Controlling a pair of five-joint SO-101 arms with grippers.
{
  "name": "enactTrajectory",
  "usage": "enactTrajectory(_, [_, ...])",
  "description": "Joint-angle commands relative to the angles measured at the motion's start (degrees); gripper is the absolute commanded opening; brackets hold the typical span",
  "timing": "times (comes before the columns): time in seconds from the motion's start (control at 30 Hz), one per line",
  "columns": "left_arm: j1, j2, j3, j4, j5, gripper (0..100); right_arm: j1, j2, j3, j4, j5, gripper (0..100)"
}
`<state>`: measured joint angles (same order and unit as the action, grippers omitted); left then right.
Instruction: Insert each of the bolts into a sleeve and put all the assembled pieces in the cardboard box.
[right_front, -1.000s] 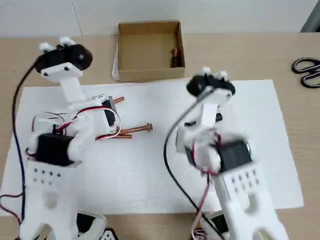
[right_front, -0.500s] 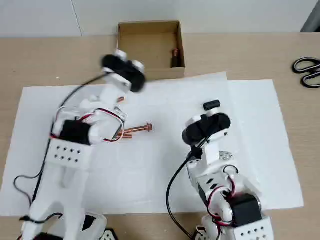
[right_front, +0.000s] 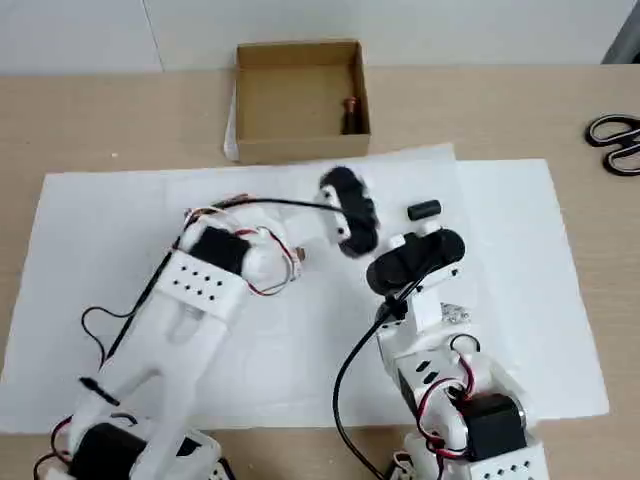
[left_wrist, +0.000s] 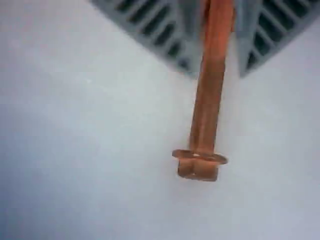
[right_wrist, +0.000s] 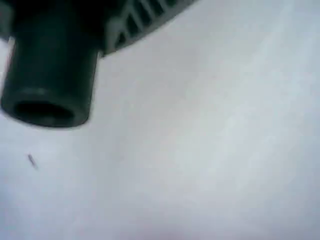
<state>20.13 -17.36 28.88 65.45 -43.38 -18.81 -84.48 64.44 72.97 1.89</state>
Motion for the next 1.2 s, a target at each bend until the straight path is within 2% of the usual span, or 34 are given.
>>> enactTrajectory(0.0, [0.26, 1.05, -1.1, -2.9, -1.93, 14, 1.45, -0.66, -0.26, -1.71, 0.35, 0.5])
enactTrajectory(0.13, [-0.88, 5.63, -3.82, -6.24, -3.96, 11, 5.32, -0.66, -0.26, -1.71, 0.44, 0.5])
enactTrajectory(0.27, [-3.69, 13.71, -10.24, -5.8, -3.96, 11, 7.16, -0.75, -0.26, -1.54, 0.53, 0.5])
enactTrajectory(0.5, [-5.19, 25.41, -25.54, 6.68, -3.96, 11, 6.99, -0.75, -0.26, -1.8, 0.35, 0.5])
enactTrajectory(0.83, [-5.1, 26.11, -35.21, 18.99, -3.96, 11, 7.08, -0.75, -0.26, -1.71, 0.26, 0.5])
enactTrajectory(1.17, [-4.75, 27.96, -34.77, 21.27, -3.96, 11, 7.16, -0.75, -0.26, -1.71, 0.26, 0.5])
